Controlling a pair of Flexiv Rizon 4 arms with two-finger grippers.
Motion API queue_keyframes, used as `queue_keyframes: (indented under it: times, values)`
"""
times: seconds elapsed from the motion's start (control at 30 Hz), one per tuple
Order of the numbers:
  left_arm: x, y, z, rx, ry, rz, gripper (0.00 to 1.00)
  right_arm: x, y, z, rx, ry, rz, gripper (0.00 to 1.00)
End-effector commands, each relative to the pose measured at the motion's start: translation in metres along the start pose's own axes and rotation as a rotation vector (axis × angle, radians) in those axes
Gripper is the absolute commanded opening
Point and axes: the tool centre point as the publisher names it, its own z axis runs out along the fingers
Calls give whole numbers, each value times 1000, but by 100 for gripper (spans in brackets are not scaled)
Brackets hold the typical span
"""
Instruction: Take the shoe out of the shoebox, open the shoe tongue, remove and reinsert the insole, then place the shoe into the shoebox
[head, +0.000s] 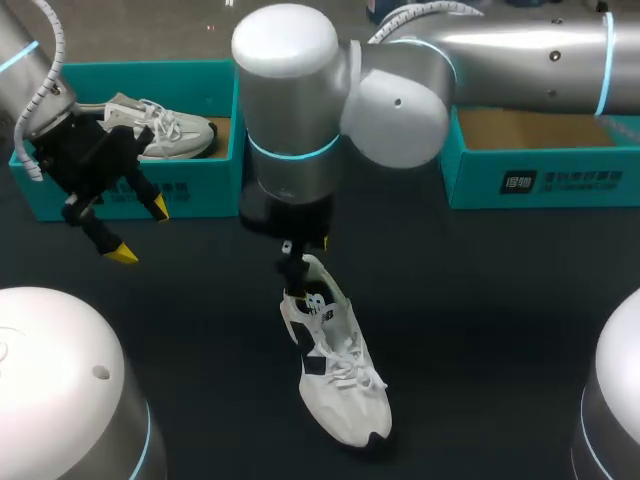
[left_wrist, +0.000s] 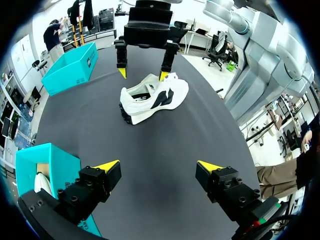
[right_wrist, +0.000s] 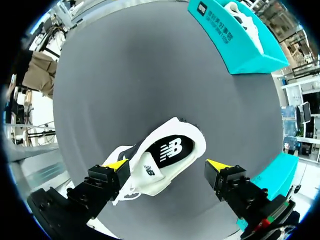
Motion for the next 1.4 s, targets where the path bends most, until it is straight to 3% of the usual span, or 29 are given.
queue_keyframes:
  times: [0.03, 0.1, 0.17, 0.53, 1.03, 1.23, 1.4]
  values:
    - [1, 0, 0, -3, 0, 0, 100, -7, -18, -2, -290, -38, -369, 100]
    - [1, 0, 0, -3, 0, 0, 100, -11, -17, -6, -284, -73, -486, 100]
    - [1, 0, 0, -3, 0, 0, 100, -19, -15, -9, -148, -70, -477, 100]
    - [1, 0, 0, -3, 0, 0, 100, -19, -15, -9, -148, -70, -477, 100]
    - [1, 0, 0, -3, 0, 0, 100, -42, 27, 8, -115, -25, -561, 100]
    - [1, 0, 0, -3, 0, 0, 100, -48, 36, 26, -126, -10, -569, 100]
    - [1, 0, 0, -3, 0, 0, 100, -48, 41, 38, -84, -8, -567, 100]
